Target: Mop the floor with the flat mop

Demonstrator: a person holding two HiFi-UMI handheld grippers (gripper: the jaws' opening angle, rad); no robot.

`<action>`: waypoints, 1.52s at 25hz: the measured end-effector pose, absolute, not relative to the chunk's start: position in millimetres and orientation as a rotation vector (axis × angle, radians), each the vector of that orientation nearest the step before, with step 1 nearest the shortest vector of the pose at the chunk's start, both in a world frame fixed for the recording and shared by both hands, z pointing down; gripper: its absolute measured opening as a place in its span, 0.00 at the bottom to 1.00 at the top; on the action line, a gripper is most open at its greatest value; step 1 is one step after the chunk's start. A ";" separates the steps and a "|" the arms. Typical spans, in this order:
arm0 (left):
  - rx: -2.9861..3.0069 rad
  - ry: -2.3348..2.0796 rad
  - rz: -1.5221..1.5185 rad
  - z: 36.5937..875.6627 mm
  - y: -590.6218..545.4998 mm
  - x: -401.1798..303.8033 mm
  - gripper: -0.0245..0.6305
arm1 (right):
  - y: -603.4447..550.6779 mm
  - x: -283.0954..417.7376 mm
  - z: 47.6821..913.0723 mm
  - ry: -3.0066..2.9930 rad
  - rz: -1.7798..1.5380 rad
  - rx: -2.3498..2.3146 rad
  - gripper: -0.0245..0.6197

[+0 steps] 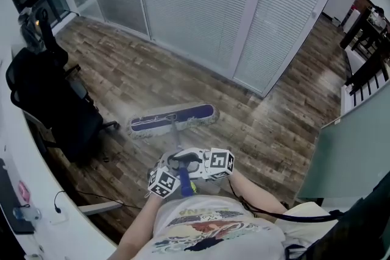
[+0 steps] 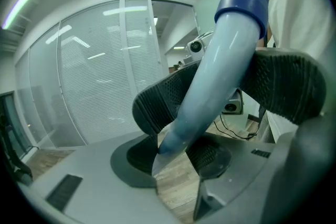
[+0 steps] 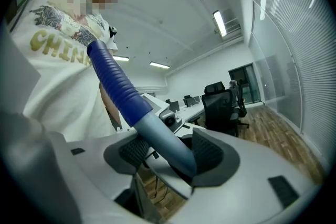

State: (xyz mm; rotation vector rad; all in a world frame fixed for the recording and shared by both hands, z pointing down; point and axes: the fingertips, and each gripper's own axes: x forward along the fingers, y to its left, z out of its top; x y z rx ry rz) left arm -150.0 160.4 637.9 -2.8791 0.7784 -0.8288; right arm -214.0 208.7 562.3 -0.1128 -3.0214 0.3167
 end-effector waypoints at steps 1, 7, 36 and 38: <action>-2.880 0.779 -0.825 635.4 147.6 -156.4 0.25 | 195.3 -220.2 558.8 -3.035 0.318 -0.107 0.43; -2.847 0.716 -0.870 642.0 89.8 -185.5 0.25 | 135.7 -250.6 564.5 -3.034 0.319 -0.067 0.43; -2.910 0.883 -0.821 646.2 -257.1 -297.0 0.25 | -206.0 -359.3 569.3 -2.992 0.288 -0.205 0.43; -2.920 0.895 -0.815 642.2 -298.6 -306.4 0.25 | -247.6 -368.1 564.8 -3.004 0.283 -0.201 0.43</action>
